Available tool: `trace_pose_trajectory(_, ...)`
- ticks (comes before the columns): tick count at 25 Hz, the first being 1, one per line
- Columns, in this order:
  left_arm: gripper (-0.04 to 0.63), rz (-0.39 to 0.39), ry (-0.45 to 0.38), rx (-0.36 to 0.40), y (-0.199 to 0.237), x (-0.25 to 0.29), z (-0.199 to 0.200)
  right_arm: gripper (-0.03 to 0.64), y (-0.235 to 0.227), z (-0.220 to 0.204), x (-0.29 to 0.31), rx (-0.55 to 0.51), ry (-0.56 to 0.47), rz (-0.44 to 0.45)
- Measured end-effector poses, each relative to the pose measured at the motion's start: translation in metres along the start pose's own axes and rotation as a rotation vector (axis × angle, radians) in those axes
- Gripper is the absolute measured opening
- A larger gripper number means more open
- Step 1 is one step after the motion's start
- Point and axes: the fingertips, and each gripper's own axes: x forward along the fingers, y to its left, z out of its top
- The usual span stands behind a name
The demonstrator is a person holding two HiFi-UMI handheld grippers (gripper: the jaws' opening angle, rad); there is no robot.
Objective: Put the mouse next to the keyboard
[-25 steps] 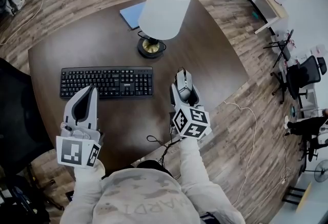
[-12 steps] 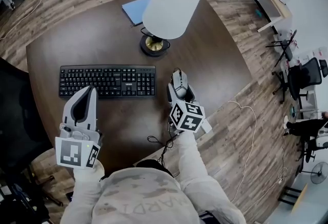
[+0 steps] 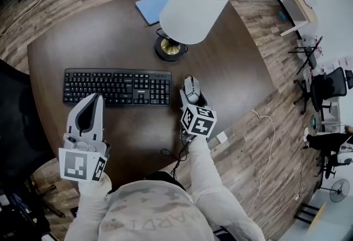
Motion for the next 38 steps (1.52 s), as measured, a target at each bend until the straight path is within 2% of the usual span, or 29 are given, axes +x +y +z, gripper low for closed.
trace_pose_trajectory(18,0.006,0.02,0.038,-0.021,0.013,0.015,-0.018,0.305,-0.002,-0.029,0.032,-0.002,0.107,-0.027)
trace_pose_trajectory(38,0.006,0.02,0.052,-0.024,0.008,0.024,-0.026,0.311,-0.003,-0.032,0.042,-0.048,0.132,-0.052)
